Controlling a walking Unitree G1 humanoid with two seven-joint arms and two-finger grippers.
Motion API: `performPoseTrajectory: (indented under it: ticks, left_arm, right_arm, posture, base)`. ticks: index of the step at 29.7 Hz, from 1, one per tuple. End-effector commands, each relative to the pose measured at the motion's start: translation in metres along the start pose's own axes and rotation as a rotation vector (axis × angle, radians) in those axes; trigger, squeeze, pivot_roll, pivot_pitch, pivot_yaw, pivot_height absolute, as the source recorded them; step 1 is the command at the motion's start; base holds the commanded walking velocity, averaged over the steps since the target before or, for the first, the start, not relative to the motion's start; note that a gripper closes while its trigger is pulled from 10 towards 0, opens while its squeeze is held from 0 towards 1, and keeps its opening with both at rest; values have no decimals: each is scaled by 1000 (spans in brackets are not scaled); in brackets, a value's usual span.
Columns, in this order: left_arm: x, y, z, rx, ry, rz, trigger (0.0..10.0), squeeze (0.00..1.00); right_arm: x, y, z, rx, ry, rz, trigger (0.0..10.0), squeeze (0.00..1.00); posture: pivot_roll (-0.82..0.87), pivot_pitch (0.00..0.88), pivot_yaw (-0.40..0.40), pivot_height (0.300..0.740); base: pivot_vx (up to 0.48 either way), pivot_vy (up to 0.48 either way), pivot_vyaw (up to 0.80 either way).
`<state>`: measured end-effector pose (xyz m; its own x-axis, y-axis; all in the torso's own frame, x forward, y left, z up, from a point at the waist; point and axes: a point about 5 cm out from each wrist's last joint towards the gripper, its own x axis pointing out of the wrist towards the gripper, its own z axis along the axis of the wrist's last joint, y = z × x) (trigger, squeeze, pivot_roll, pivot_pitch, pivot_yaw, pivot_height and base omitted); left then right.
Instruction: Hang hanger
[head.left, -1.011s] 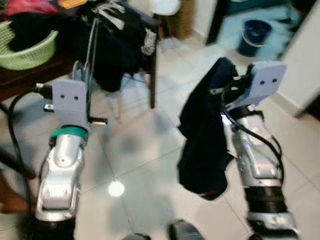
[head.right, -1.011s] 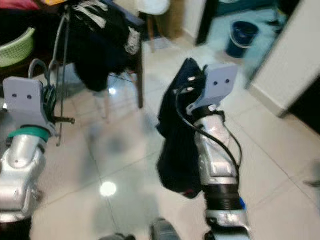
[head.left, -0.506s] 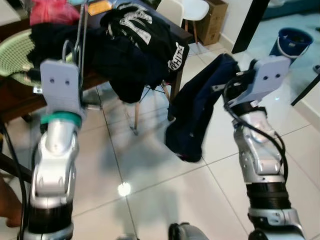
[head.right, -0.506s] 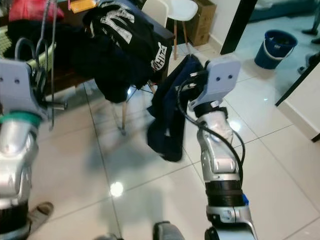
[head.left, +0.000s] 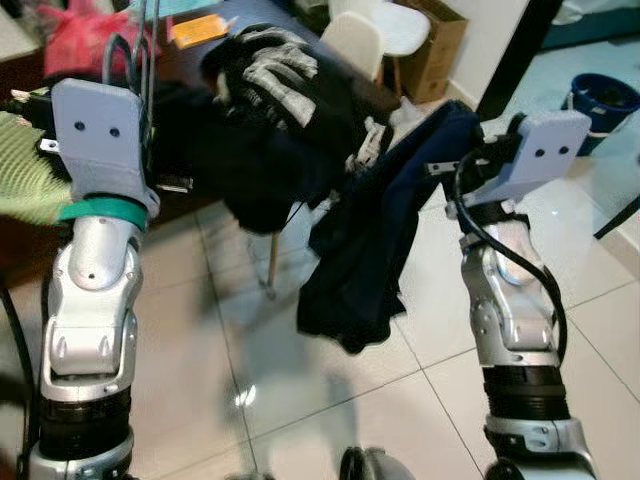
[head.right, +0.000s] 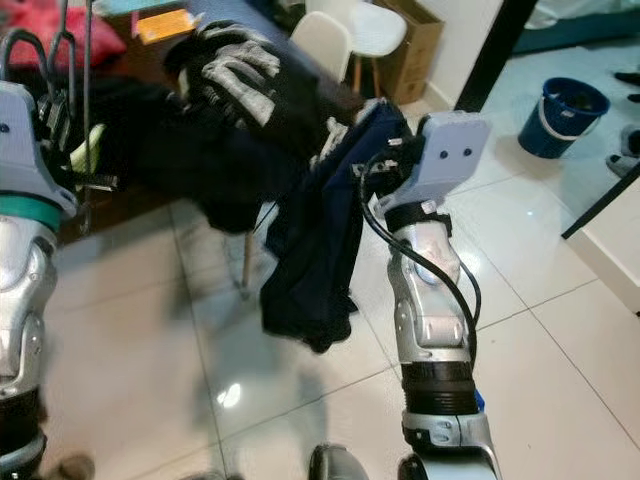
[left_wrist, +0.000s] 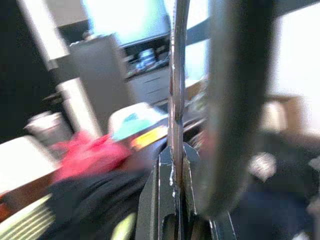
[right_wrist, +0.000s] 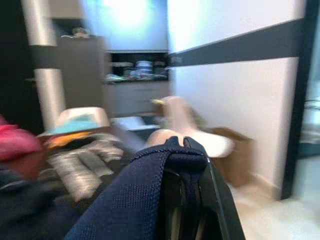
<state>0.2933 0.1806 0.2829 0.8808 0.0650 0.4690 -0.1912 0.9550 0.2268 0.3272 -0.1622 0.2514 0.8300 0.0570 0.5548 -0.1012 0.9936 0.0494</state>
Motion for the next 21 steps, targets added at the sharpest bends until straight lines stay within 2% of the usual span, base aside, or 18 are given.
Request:
performPoseTrajectory:
  ticks: [1, 6, 11, 17, 21]
  left_arm:
    - [-2, 5, -4, 18, 18, 16, 10000, 0]
    - [-1, 5, -1, 25, 7, 14, 10000, 0]
    - [-1, 4, 3, 39, -15, 20, 10000, 0]
    - [0, 1, 7, 45, -36, 26, 10000, 0]
    - [1, 3, 12, 62, -59, 29, 10000, 0]
  right_arm:
    - [3, 3, 8, 12, -43, -2, 10000, 0]
    - [5, 4, 12, -15, -72, 8, 10000, 0]
    - [7, 14, 17, -19, -92, 70, 10000, 0]
    - [9, 27, 20, -19, -106, 148, 10000, 0]
    - [12, 29, 21, -1, -116, 146, 10000, 0]
  posture:
    - [65, 25, 39, 740]
    - [65, 21, 42, 740]
    - [66, 17, 42, 740]
    - [74, 19, 40, 740]
    - [78, 19, 39, 740]
  base:
    - [480, 0, -800]
    - [480, 0, -160]
    - [480, 0, 0]
    - [480, 0, 660]
    - [480, 0, 756]
